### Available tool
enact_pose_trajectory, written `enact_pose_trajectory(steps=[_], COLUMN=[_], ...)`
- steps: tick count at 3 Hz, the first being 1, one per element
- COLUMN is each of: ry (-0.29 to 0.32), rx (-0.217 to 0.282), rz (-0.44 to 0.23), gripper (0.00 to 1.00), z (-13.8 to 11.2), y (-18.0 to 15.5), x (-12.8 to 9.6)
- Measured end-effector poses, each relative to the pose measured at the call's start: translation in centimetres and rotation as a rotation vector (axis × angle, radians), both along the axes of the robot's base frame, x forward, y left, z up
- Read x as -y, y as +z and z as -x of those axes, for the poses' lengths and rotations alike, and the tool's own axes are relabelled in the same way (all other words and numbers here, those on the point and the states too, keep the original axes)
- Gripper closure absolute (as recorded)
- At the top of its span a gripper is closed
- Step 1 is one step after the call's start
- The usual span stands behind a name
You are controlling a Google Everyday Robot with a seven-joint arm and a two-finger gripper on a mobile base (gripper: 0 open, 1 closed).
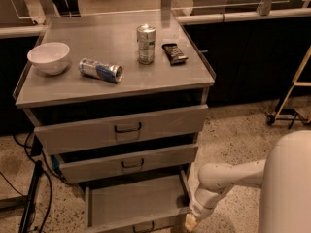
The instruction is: Close bottom drawer
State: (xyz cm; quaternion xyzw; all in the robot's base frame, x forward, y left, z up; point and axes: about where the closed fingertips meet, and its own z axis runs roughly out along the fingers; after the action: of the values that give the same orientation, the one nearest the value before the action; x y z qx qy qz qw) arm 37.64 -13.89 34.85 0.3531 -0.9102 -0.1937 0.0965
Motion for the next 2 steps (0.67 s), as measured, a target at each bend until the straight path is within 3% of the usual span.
enact_pose_trajectory(steps=[2], ry=[-0.09], rx=[-0.011], rz=[0.029], gripper=[1.0], z=[-1.5], y=[-6.9], x=[0.5])
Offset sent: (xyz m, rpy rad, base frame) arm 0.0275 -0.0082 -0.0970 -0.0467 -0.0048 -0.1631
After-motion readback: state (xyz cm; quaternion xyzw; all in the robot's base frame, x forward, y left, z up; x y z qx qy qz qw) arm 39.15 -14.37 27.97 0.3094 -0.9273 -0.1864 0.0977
